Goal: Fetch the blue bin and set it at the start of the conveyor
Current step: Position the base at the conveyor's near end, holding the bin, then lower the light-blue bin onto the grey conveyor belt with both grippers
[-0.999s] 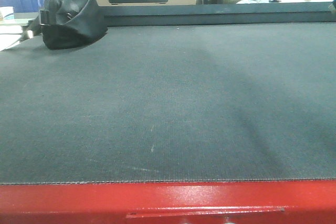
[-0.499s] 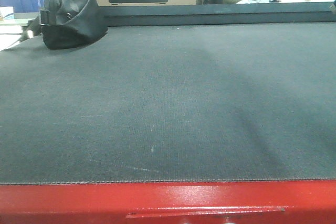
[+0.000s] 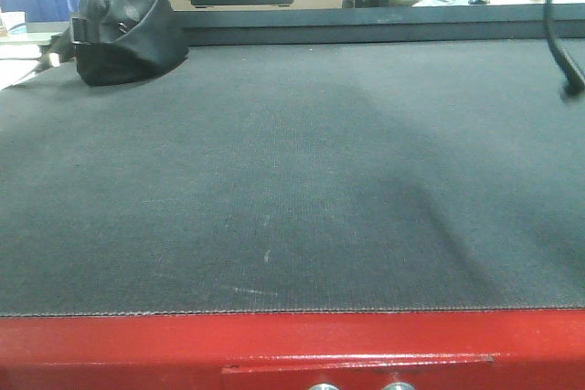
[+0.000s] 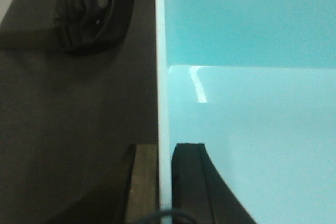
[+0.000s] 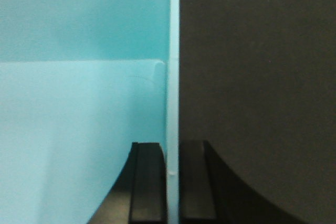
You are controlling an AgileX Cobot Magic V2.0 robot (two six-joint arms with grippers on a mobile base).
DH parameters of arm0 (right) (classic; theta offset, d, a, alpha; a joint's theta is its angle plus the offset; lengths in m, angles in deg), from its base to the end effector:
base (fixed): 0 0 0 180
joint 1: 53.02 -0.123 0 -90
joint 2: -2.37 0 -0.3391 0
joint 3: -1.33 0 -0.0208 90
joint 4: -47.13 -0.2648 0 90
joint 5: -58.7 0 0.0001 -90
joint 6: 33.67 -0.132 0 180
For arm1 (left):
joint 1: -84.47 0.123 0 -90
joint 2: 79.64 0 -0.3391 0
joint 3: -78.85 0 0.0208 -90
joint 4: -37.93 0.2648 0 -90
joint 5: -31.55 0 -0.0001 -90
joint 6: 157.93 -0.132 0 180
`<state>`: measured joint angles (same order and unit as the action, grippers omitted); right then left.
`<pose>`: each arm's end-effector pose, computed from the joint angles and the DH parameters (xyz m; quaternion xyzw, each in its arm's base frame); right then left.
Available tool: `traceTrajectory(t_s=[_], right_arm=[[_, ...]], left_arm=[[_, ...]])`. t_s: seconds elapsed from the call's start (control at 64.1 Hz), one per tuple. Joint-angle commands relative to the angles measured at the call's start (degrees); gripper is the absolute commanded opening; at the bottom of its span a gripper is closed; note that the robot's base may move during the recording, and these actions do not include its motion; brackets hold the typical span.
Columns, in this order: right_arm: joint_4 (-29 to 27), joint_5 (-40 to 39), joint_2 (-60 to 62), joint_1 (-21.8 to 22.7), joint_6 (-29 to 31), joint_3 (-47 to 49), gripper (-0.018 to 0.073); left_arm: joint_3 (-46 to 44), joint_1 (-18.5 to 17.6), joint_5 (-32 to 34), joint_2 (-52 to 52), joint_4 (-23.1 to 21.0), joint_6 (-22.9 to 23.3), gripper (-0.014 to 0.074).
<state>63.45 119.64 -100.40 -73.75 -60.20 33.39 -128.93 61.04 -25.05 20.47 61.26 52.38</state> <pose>0.3997 0.1166 0.4774 0.0336 0.9025 0.0329 0.4281 0.3893 -0.1211 0.4826 -0.0254 0.8838 -0.0121 0.4671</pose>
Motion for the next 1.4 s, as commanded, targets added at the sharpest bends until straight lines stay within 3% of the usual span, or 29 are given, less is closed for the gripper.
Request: traceTrajectory(t_s=[0.0,0.343,0.609,1.124,1.155,1.233,1.311,1.389], right_arm=[[0.0,-6.1,0.4,0.0,-0.7,-4.4,-0.0162],[0.0,-26.2,3.4,0.0,-2.6,-29.3,-0.0162],[0.0,-41.8,3.5,0.3,-3.9,-43.2,-0.0162],[-0.1,-43.2,2.5,1.8,-4.5,-44.5,-0.0161],[-0.1,-43.1,2.5,1.8,-4.5,-44.5,-0.0143],[-1.5,-42.6,2.5,1.8,-4.5,-44.5,0.0004],[-2.5,-42.4,2.5,1.8,-4.5,-44.3,0.0221],[-2.6,-41.0,2.6,1.8,-4.5,-43.9,0.038]], left_arm=[[4.5,-0.3,6.3,-0.3,-0.5,2.3,-0.0111],[24.5,-0.3,19.5,-0.3,0.4,10.4,-0.0111],[35.2,-0.3,33.7,-0.3,0.5,10.5,-0.0111],[37.1,-0.3,35.3,2.5,0.4,10.5,-0.011],[37.1,-0.3,35.1,2.5,0.4,10.5,-0.0106],[37.1,-0.4,34.7,2.5,0.4,10.5,-0.0034],[37.1,-0.4,34.3,2.5,0.4,10.5,0.0126],[36.8,-0.4,32.1,2.4,0.5,10.5,0.0288]])
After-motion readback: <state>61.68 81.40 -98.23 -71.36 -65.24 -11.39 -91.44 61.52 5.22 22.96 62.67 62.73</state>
